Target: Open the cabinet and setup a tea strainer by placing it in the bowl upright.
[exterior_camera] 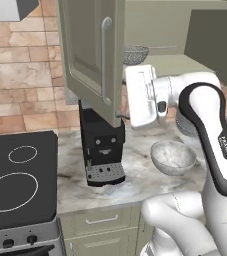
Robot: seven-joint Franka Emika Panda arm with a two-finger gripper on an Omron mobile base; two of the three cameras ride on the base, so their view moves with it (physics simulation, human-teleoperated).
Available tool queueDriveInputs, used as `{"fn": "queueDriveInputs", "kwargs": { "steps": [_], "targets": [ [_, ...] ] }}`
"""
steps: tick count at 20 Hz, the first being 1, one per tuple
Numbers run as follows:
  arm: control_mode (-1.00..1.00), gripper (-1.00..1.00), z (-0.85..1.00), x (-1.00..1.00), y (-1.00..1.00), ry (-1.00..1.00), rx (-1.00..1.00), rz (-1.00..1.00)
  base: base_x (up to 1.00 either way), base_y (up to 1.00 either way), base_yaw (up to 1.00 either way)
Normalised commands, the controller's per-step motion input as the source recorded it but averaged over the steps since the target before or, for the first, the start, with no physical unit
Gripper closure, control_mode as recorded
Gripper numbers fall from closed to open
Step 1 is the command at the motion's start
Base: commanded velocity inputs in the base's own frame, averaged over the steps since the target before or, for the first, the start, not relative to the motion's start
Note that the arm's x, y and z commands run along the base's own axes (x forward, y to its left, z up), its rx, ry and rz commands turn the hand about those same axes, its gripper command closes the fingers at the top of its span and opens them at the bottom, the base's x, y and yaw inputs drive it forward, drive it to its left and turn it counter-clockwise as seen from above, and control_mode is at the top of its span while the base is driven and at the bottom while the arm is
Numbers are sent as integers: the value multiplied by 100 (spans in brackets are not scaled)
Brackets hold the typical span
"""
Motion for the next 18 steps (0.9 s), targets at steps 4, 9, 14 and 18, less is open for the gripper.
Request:
{"fn": "queueDriveInputs", "kwargs": {
  "steps": [4,9,14,18],
  "targets": [
    [-100,-100,-3,-1,58,13,0,1,0,0,0],
    [-100,-100,0,0,55,16,0,3,0,0,0],
    [-100,-100,0,0,54,19,0,4,0,0,0],
    [-100,-100,0,0,57,18,0,4,0,0,0]
  ]
}}
